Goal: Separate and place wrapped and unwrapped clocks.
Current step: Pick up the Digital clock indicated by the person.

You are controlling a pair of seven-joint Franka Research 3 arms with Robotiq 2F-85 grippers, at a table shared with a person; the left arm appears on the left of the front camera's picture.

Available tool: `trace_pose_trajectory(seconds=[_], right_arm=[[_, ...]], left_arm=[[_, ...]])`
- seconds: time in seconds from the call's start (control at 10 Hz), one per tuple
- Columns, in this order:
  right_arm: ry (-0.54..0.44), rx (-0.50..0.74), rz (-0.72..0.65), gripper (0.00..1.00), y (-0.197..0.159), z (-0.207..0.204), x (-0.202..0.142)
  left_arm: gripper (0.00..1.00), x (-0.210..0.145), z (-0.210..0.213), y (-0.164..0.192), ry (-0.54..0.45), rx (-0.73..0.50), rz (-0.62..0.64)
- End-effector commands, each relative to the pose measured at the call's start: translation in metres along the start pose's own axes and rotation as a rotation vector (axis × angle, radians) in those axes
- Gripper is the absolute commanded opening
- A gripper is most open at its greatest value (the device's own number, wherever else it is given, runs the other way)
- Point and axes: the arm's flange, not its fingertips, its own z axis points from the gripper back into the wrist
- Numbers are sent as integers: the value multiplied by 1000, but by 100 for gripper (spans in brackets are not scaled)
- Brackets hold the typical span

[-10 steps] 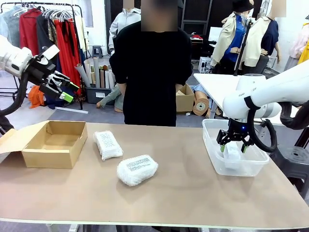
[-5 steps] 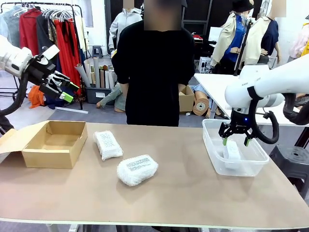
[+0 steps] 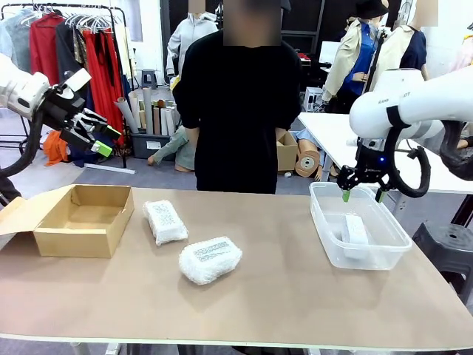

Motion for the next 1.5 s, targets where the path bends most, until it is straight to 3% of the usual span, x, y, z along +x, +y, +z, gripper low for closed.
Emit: trace_pose_trajectory(seconds=[0.0, 0.5, 0.9, 1.1, 1.3, 1.4], right_arm=[[8, -13, -21, 100, -1, -5, -1], [11, 1, -4, 100, -1, -6, 1], [24, 156, 356, 100, 1, 34, -10], [25, 300, 552, 100, 7, 60, -21], [-63, 391, 809, 100, 16, 83, -34], [-158, 434, 961, 100, 23, 95, -45]], left_arm=[[100, 1, 2, -2, 4, 0, -2], [100, 1, 2, -2, 4, 0, -2], [100, 1, 2, -2, 4, 0, -2], [100, 1, 2, -2, 4, 0, -2], [100, 1, 2, -2, 4, 0, -2], [100, 1, 2, -2, 4, 0, -2]])
